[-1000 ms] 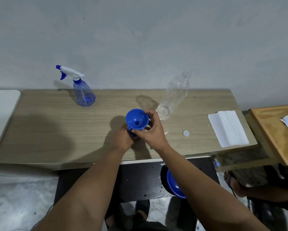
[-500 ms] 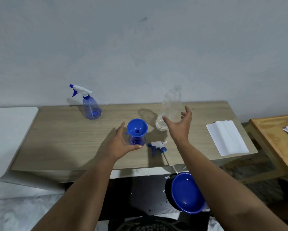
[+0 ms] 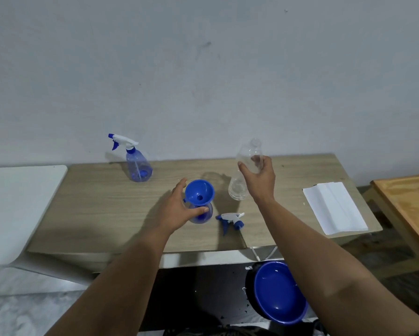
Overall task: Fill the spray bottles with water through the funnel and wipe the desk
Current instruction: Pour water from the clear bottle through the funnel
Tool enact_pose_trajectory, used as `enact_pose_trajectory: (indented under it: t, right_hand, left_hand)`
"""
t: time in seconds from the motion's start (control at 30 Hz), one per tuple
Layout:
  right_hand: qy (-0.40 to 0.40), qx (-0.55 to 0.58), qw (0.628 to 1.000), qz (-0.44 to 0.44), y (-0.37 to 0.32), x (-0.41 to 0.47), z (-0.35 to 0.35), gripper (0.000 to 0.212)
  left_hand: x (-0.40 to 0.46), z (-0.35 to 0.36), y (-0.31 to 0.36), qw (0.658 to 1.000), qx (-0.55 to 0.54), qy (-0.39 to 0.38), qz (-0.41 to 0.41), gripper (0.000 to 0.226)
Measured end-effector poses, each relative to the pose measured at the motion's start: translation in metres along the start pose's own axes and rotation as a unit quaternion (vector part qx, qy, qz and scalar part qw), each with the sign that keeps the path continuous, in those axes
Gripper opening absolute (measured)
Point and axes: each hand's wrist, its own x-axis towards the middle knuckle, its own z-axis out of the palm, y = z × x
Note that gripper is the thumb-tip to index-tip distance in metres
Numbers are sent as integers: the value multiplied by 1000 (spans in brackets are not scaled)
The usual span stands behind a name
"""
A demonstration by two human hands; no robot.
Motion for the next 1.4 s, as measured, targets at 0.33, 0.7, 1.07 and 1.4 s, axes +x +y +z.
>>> enact_pose_trajectory:
  t: [0.33,0.7,1.07,1.4]
  right_hand:
    - [-36,118,988,-94,-42,-5,-27,46]
    - [-216,-93,966,-103,-62,-27,-28,41]
    - [-332,-344,878,-35,-52,-54,-23,65]
    - [-349,-421,837,-13,-60,-54,-16,86]
  left_hand:
    - [-1,-2,-1,1000,-19,-1,7,111]
    - [1,-4,-8,999,-37,-17,21,83]
    - [3,0,-3,998,-44,-10,43,67]
    - [1,-4,-7,998,-35,-12,57,63]
